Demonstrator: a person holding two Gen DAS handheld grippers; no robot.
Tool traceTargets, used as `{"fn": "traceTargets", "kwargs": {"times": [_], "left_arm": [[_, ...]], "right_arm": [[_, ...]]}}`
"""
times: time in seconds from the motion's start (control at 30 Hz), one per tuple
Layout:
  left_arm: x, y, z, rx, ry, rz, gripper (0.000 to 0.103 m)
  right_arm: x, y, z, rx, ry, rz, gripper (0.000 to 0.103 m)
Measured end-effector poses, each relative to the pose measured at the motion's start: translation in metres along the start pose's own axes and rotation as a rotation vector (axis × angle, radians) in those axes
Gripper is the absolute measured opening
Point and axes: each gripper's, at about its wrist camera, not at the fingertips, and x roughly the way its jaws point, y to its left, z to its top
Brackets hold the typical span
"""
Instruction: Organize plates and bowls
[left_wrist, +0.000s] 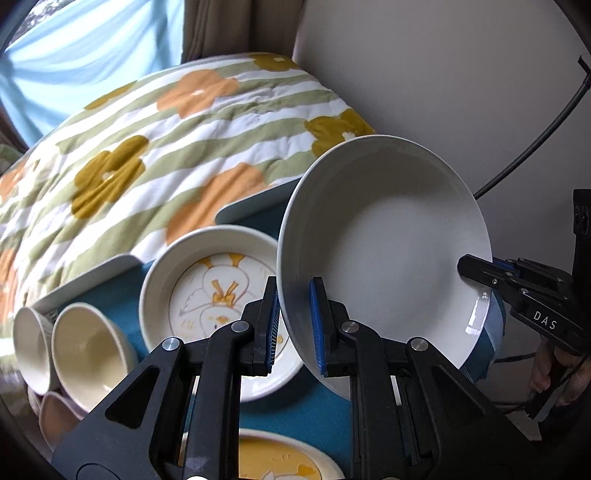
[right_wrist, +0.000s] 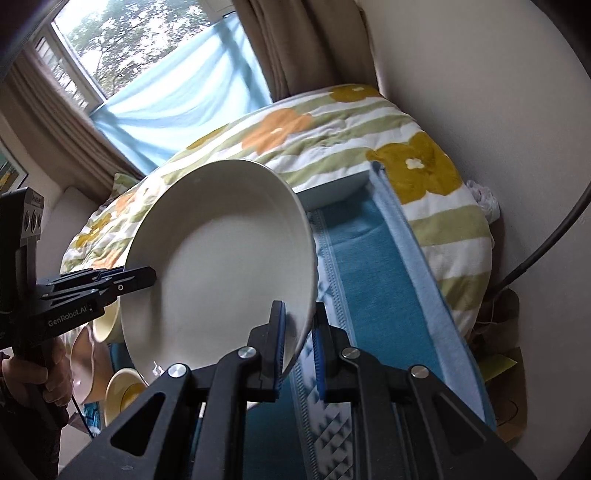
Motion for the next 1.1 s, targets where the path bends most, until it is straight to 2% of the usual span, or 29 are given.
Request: {"fn": "traceTargets", "kwargs": {"times": [0.37, 0.6, 0.83, 1.1], "left_arm": [[-0.074, 0.018, -0.130, -0.145, 0.002, 0.045, 0.014], [-0.090, 0.036, -0.202, -0.218, 0.032, 0.083, 0.014], [-0.082, 0.052, -0.242, -0.315, 0.064, 0.104, 0.014], [-0.066, 0.069, -0.253, -0.383, 0.087, 0.128, 0.014]], "right_arm": [[-0.015, 0.068, -0.078, -0.083, 0.058, 0.050, 0.013], [-0.005, 0.099, -0.121, -0.128, 0.122, 0.071, 0.013], [0.020, 0.114, -0.136, -0.198, 0.188, 0.083, 0.013], [0.045, 0.130, -0.140, -0.263, 0.229, 0.085, 0.013]]}}
